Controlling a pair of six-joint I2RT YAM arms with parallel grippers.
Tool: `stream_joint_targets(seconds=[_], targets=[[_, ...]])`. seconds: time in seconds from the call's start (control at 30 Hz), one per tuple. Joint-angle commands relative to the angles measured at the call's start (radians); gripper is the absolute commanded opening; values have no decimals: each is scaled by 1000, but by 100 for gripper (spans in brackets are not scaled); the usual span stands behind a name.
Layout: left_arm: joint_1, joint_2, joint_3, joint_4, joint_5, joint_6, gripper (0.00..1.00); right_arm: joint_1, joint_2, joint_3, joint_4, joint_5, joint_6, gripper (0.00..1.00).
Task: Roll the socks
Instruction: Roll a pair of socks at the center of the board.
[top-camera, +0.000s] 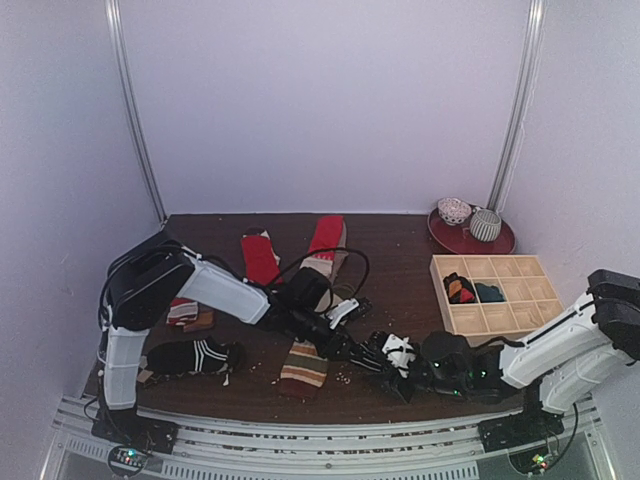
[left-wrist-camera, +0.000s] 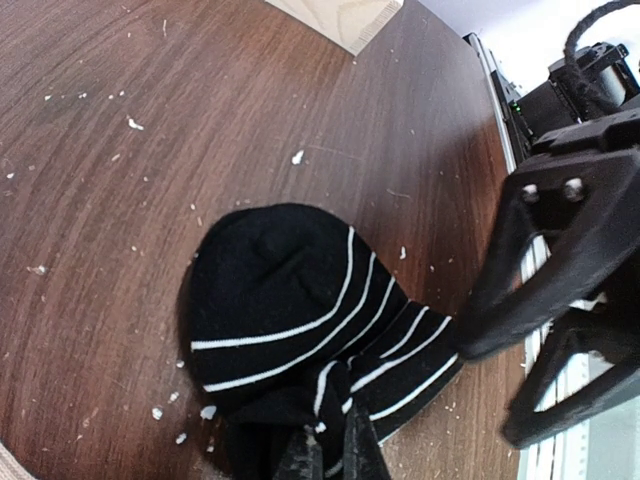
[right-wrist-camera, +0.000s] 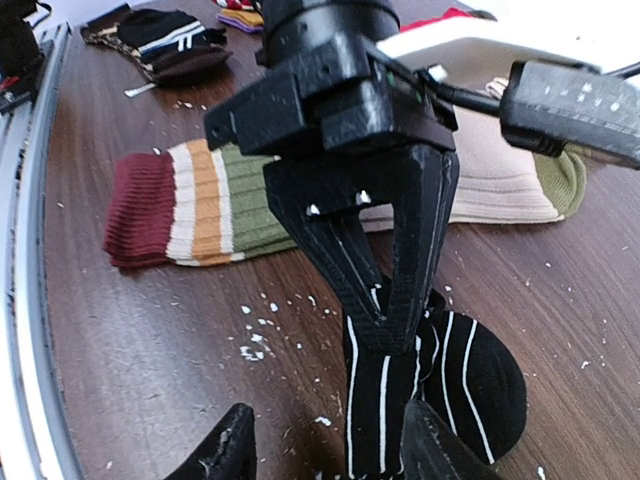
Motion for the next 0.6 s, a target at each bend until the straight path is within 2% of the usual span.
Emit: stream_joint_targets(seconds=[0.0, 0.17, 0.3, 0.4, 0.53, 0.57], targets=[[10, 107, -48, -229, -150, 30, 0, 3, 61, 25, 13, 82, -4, 49], [10, 107, -45, -233, -146, 37, 0, 2, 113, 39, 15, 112, 9, 41], [10, 108, -41, -235, -144, 39, 0, -6, 147, 59, -5, 98, 41, 20], [10, 97, -40, -225, -158, 41, 0, -34, 155, 65, -37, 65, 115, 15], [10, 10, -95, -101, -186, 50, 9, -73, 143, 26, -69, -19, 230, 13], [9, -21, -111, -51, -190, 57, 23, -84, 139, 12, -70, -44, 265, 13]])
